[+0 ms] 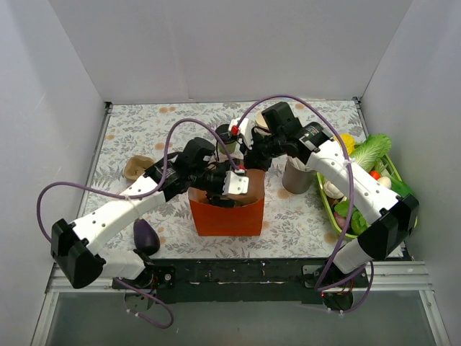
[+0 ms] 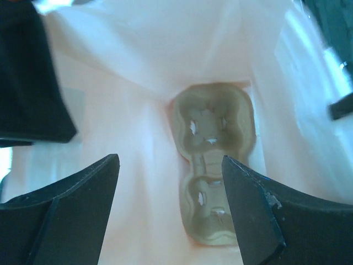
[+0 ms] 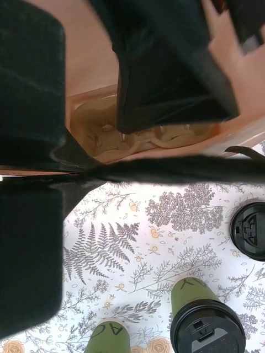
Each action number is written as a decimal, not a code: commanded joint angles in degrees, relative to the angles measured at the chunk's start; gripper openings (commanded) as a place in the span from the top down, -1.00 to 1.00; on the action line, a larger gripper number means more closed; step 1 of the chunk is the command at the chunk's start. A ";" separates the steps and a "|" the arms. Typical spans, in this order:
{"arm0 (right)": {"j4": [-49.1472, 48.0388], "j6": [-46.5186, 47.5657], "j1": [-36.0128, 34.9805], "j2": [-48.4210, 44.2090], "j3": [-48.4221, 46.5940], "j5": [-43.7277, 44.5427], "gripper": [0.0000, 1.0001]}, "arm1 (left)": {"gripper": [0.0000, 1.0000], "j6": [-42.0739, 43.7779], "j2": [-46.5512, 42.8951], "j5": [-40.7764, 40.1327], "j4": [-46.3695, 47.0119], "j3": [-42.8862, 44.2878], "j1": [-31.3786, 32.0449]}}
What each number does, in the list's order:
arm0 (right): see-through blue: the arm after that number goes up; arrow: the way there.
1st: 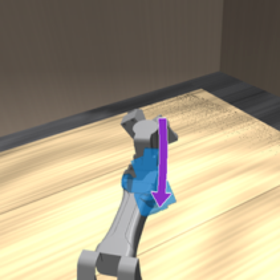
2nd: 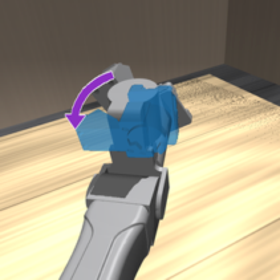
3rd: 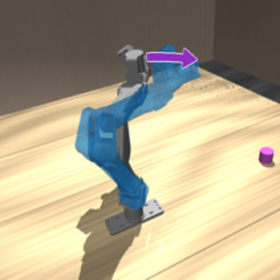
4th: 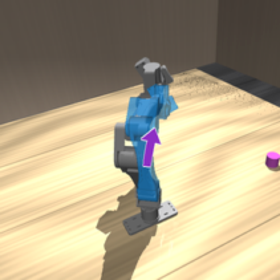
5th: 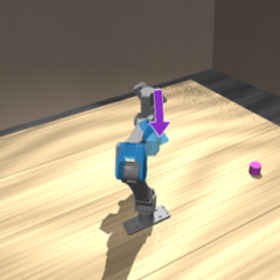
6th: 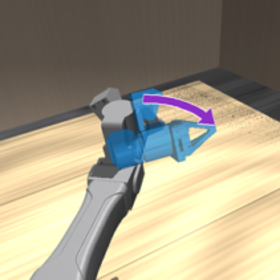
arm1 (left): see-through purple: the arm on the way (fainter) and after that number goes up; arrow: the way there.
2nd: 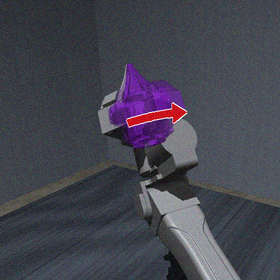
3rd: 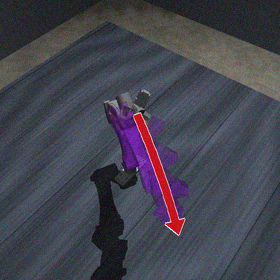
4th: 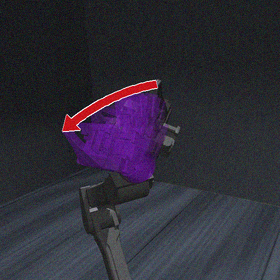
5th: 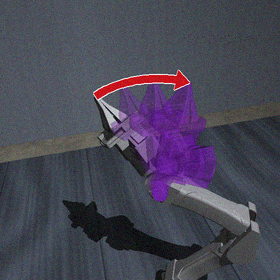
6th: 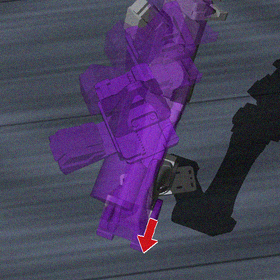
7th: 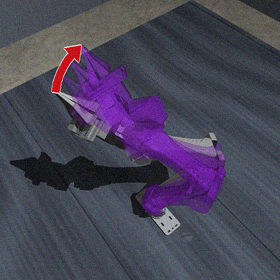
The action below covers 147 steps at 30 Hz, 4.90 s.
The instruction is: Pack the takeout coffee
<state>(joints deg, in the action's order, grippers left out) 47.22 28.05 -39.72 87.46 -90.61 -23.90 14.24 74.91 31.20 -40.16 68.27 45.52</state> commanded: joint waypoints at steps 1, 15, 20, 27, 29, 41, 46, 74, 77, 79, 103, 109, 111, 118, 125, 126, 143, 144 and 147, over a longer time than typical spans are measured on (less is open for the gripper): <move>-1.08 0.51 0.53 0.34 -1.68 1.66 0.97 | -0.51 -7.64 -6.52 0.18 7.81 -1.38 0.01; -1.87 2.80 1.40 -0.80 -3.78 2.72 0.97 | -0.61 -25.50 -19.71 -29.05 18.69 7.58 -3.15; -3.10 6.22 -0.35 -2.99 -3.36 4.82 0.97 | -0.82 -16.79 -24.20 -46.39 31.10 -1.55 -3.77; -7.58 15.17 -11.31 -11.86 10.59 12.11 0.97 | -0.86 -26.09 -23.50 -47.28 32.16 -6.83 -6.75; -9.24 18.07 -14.23 -15.11 14.48 15.71 0.97 | -0.86 -27.15 -23.15 -46.85 32.51 -7.45 -7.02; -18.30 26.26 -23.02 -28.64 27.83 19.59 0.97 | -0.87 -31.28 -22.97 -46.85 30.07 -10.26 -7.72; -17.35 27.14 -24.61 -30.86 30.49 17.85 0.97 | -0.87 -34.89 -23.23 -45.44 26.37 -11.84 -8.07; 13.93 22.03 -5.81 0.94 -6.23 -7.04 0.81 | -0.90 -38.49 -14.98 -38.68 24.43 -1.39 -16.86; 19.38 20.84 -3.53 7.71 -14.13 -6.42 0.02 | -0.93 -39.38 -13.40 -34.30 22.59 0.81 -20.11; 19.93 18.28 -0.55 10.00 -21.16 -9.22 -0.39 | -0.96 -38.33 -12.60 -27.79 19.62 3.26 -21.08; 20.29 27.58 0.01 -9.50 -9.08 -19.35 -0.41 | -0.56 -33.41 1.28 12.47 1.06 11.53 -23.28; 17.20 31.01 -5.09 -6.78 -5.02 -16.97 -0.26 | -0.31 -33.14 1.73 14.24 -1.32 10.31 -23.02; 16.33 31.28 -6.06 -5.73 -4.32 -15.75 -0.20 | -0.24 -32.79 1.55 13.98 -1.58 9.69 -22.76; 11.84 26.44 -7.47 -4.32 -2.03 -11.08 0.65 | 0.56 -32.08 4.35 14.85 -5.18 11.00 -20.82; 8.33 20.91 -7.38 -6.16 -8.44 -9.32 0.97 | 1.00 -35.07 5.24 13.63 -7.12 19.43 -20.73; 8.50 20.55 -7.38 -5.90 -10.88 -8.97 0.97 | 1.00 -34.81 5.68 12.93 -7.91 22.49 -20.82; 6.84 14.94 -7.74 -4.23 -10.12 -5.81 -0.06 | -0.42 -34.36 8.93 1.61 -9.51 25.26 -20.82; 6.57 13.88 -7.65 -3.62 -10.81 -5.02 -0.19 | -0.50 -36.19 8.76 0.63 -8.54 24.98 -20.82; 5.96 11.85 -7.56 -2.91 -15.45 -3.88 -0.61 | -0.76 -38.14 7.79 -0.79 -5.72 25.94 -20.82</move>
<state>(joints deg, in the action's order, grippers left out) 56.86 43.79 -47.00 84.42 -101.71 -29.80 -20.47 84.40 34.81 -50.59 93.41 24.58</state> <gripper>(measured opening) 0.729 0.842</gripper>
